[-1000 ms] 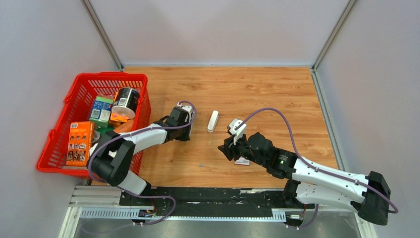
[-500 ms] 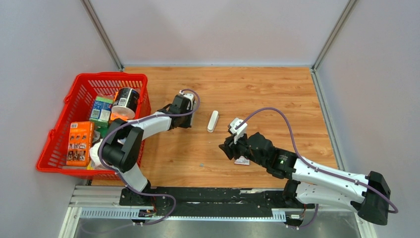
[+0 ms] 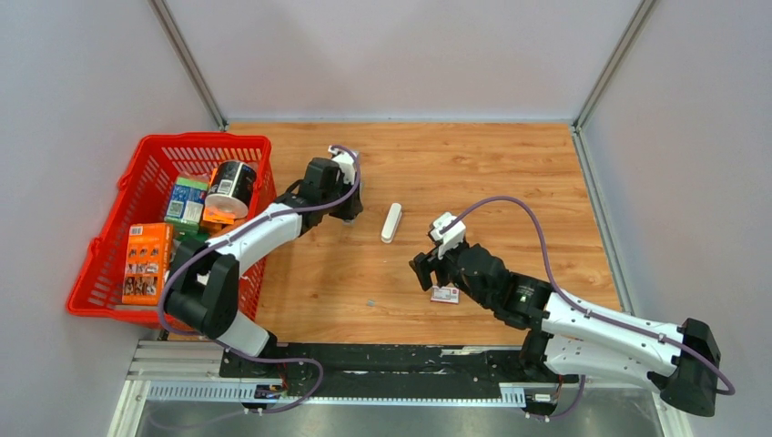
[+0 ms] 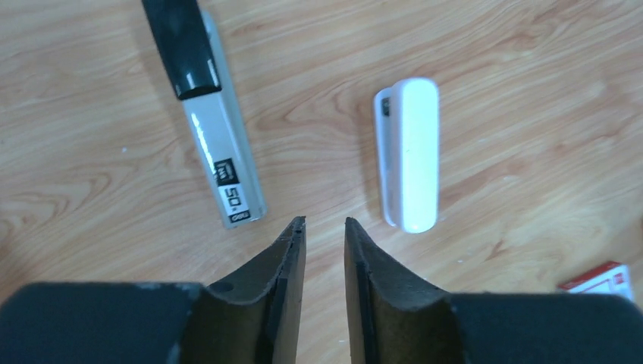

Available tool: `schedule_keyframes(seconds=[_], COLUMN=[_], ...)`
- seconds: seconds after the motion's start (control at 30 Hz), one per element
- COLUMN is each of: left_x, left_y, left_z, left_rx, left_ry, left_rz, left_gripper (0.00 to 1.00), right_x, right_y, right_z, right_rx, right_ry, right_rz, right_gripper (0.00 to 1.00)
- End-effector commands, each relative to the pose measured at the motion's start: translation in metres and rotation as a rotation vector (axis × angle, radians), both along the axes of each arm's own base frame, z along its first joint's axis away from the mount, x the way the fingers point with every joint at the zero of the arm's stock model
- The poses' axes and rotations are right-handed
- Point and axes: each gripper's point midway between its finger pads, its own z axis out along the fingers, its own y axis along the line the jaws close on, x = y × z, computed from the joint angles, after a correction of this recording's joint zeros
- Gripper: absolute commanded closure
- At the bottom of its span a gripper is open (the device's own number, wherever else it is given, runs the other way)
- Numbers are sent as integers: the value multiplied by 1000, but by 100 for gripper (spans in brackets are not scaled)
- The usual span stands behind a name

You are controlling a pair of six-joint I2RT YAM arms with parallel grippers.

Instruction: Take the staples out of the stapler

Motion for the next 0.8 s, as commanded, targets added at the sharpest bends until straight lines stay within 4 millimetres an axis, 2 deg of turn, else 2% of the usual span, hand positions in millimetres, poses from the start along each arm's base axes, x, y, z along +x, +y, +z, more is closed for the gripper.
schedule_keyframes(seconds=[0.0, 0.03, 0.07, 0.27, 0.3, 0.33, 0.37, 0.43, 0.47, 0.5, 0.53, 0.57, 0.6, 0.63, 0.7, 0.77], left_x=[2, 4, 4, 13, 11, 19, 20, 22, 23, 12, 16, 8, 17, 18, 28, 28], left_y=[-22, -25, -29, -49, -50, -53, -52, -60, -58, -71, -73, -80, -80, -78, -80, -83], left_z=[30, 34, 36, 60, 57, 71, 70, 82, 75, 88, 89, 96, 98, 100, 97, 88], left_rx=[-72, -85, -105, -224, -244, -279, -302, -366, -378, -437, -469, -530, -563, -603, -644, -659], left_ry=[-15, -18, -20, -89, -79, -138, -129, -121, -78, -63, -65, -45, -69, -50, -21, 32], left_rz=[-94, -102, -114, -144, -132, -126, -92, -101, -103, -235, -277, -353, -357, -370, -379, -397], left_gripper=[57, 49, 20, 19, 19, 19, 19, 19, 19, 19, 19, 19, 19, 19, 19, 19], right_x=[18, 20, 22, 33, 34, 35, 35, 36, 36, 36, 36, 35, 36, 36, 35, 35], right_y=[-13, -16, -19, -42, -44, -46, -47, -49, -51, -51, -52, -52, -54, -54, -55, -56], right_z=[18, 20, 20, 23, 23, 23, 24, 25, 26, 26, 26, 26, 26, 26, 26, 25], right_rx=[23, 30, 29, 63, 63, 65, 68, 73, 74, 76, 80, 79, 81, 81, 84, 83], right_ry=[-29, -26, -25, -6, -5, -3, -4, -6, -8, -9, -9, -10, -11, -11, -12, -13], right_rz=[-137, -160, -179, -332, -343, -349, -356, -360, -365, -366, -367, -366, -371, -372, -376, -377], right_gripper=[22, 21, 18, 4, 4, 4, 4, 3, 3, 3, 3, 2, 2, 2, 2, 2])
